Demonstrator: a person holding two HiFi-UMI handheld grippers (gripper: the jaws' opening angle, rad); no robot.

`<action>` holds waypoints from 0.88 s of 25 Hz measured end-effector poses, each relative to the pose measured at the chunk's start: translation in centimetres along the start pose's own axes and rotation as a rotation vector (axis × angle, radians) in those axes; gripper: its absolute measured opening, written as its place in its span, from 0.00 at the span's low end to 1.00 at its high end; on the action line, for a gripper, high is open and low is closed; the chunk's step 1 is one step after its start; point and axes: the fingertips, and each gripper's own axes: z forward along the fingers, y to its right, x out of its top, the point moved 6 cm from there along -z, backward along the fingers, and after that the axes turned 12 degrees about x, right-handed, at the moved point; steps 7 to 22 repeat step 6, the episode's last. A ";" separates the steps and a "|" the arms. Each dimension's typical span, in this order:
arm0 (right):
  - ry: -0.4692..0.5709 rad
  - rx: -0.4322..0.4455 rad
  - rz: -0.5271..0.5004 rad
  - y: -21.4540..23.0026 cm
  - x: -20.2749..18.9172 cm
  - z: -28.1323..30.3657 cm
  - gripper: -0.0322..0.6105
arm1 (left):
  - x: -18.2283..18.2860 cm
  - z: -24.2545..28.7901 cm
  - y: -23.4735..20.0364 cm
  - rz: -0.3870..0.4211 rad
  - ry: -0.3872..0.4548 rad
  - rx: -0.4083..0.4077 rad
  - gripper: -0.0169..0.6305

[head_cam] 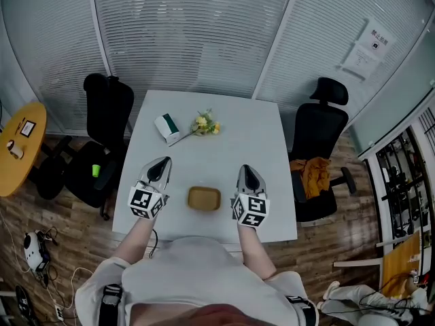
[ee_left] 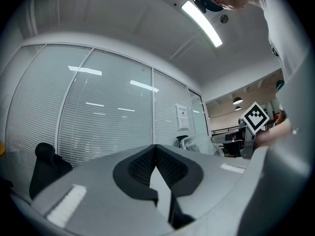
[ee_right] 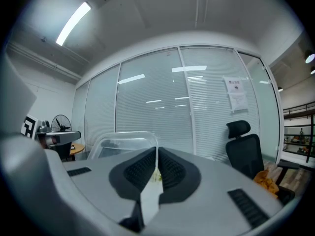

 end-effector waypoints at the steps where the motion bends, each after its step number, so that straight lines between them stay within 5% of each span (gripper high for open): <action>1: -0.001 -0.001 0.000 0.1 -0.1 0.0 0.08 | 0.0 0.1 0.0 0.000 0.000 0.000 0.04; 22: -0.003 -0.001 0.002 0.1 -0.1 0.3 0.08 | 0.0 0.5 -0.3 0.000 0.001 -0.004 0.04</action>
